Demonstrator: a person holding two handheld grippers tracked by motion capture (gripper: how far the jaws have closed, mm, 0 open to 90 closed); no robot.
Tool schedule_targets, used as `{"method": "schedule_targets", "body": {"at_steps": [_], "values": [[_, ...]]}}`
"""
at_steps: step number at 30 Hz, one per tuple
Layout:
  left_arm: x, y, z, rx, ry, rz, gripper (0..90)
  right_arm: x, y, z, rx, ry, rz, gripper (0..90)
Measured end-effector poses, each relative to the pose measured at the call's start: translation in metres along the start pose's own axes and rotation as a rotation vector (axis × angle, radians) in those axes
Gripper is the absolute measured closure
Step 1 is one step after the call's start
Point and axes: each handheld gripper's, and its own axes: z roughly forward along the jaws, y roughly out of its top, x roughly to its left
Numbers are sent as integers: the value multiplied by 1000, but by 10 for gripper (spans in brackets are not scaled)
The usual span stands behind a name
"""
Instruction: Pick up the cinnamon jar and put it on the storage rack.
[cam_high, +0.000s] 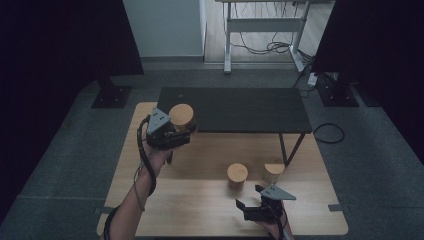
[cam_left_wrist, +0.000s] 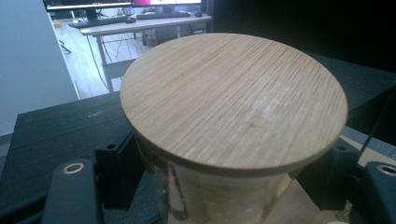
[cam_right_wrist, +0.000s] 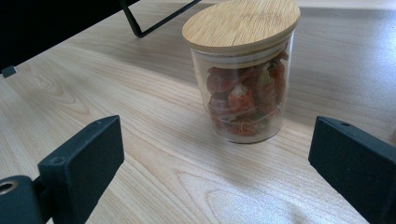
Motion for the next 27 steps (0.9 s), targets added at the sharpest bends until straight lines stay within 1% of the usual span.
{"method": "schedule_targets", "body": {"at_steps": [6,9,12,18,24,27], "values": [[1,1,6,2,10,-2,254,0,0,0,1,2,-1,29],[1,-1,8,0,14,-16,254,0,0,0,-2,4,1,26],[1,-2,11,4,21,-9,253,-1,0,0,-2,6,-1,26],[3,-1,18,3,28,-11,253,-2,0,0,0,7,-2,26],[2,-2,26,-1,46,-19,253,-2,0,0,2,9,-3,25],[0,0,30,-3,58,-11,253,-2,0,0,0,10,-5,25]]}}
